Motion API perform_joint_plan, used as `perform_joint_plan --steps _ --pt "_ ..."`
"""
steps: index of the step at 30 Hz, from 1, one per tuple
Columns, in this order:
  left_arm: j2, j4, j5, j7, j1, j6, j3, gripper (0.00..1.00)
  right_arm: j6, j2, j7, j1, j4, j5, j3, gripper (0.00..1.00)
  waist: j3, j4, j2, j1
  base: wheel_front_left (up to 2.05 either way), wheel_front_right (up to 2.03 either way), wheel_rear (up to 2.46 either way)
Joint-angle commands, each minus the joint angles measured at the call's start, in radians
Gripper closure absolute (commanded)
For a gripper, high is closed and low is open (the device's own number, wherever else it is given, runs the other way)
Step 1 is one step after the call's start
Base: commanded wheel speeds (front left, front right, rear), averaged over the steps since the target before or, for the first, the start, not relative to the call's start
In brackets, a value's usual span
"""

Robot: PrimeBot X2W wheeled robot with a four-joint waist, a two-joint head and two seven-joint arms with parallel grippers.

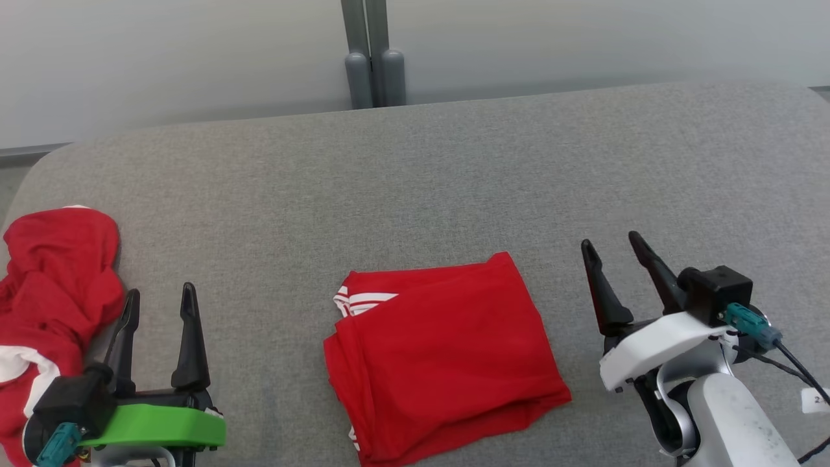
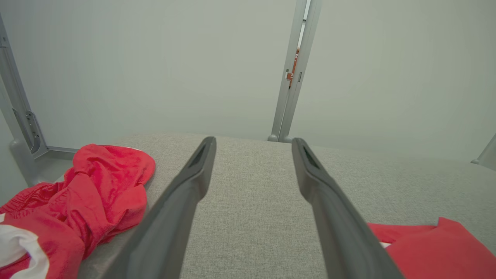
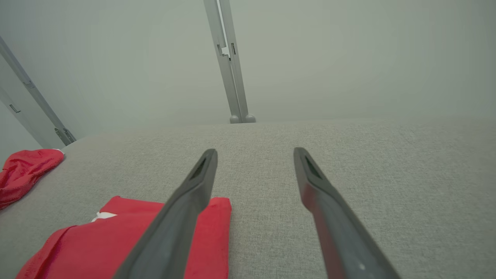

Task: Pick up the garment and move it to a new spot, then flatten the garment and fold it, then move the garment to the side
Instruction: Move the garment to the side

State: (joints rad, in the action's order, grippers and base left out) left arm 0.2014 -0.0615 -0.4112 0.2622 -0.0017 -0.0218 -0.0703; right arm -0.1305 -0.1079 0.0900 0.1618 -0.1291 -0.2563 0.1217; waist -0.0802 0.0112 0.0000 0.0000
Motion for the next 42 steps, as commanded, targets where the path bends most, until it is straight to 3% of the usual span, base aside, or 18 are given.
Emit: perform_joint_plan --steps 1,15,25,26,27,28,29,35,42 --pt "0.002 -0.002 0.011 -0.001 -0.020 -0.002 -0.001 0.00 -0.001 -0.007 -0.016 0.019 -0.022 -0.015 0.009 0.00 -0.004 -0.023 0.0000 0.0000 0.00 0.00 0.00" --pt "-0.013 -0.017 0.006 0.002 -0.034 -0.012 -0.026 0.00 -0.001 -0.035 -0.445 0.093 -0.240 -0.131 0.050 0.00 -0.018 -0.154 0.0000 0.0000 0.00 0.00 0.00" --pt "-0.022 -0.031 0.008 0.002 -0.056 -0.022 -0.046 0.00 -0.001 -0.012 -0.585 0.069 -0.291 -0.162 0.007 0.00 -0.043 -0.218 0.0000 0.0000 0.00 0.00 0.00" --pt "-0.022 -0.031 0.008 0.002 -0.056 -0.023 -0.047 0.00 -0.001 -0.010 -0.587 0.067 -0.289 -0.167 0.010 0.42 -0.045 -0.220 0.0000 0.0000 0.00 0.00 0.00" --pt "-0.022 -0.032 0.009 0.003 -0.057 -0.022 -0.047 0.00 -0.001 -0.009 -0.582 0.067 -0.284 -0.171 0.014 0.72 -0.046 -0.221 0.0000 0.0000 0.00 0.00 0.00" --pt "-0.022 -0.032 0.010 0.003 -0.058 -0.021 -0.046 0.00 -0.001 -0.009 -0.570 0.069 -0.278 -0.175 0.015 0.91 -0.048 -0.221 0.0000 0.0000 0.00 0.00 0.00" --pt "-0.020 -0.032 0.010 0.003 -0.059 -0.022 -0.046 0.00 -0.001 -0.010 -0.564 0.073 -0.274 -0.175 0.019 1.00 -0.049 -0.219 0.0000 0.0000 0.00 0.00 0.00" --pt "-0.017 -0.032 0.003 0.002 -0.074 -0.042 -0.060 0.00 -0.001 -0.034 -0.508 0.111 -0.244 -0.182 0.040 1.00 -0.054 -0.178 0.0000 0.0000 0.00 0.00 0.00" --pt "-0.015 -0.018 0.009 0.002 -0.081 -0.049 -0.072 0.00 0.000 -0.064 -0.421 0.162 -0.220 -0.191 0.080 1.00 -0.052 -0.072 0.0000 0.0000 0.00 0.00 0.00"
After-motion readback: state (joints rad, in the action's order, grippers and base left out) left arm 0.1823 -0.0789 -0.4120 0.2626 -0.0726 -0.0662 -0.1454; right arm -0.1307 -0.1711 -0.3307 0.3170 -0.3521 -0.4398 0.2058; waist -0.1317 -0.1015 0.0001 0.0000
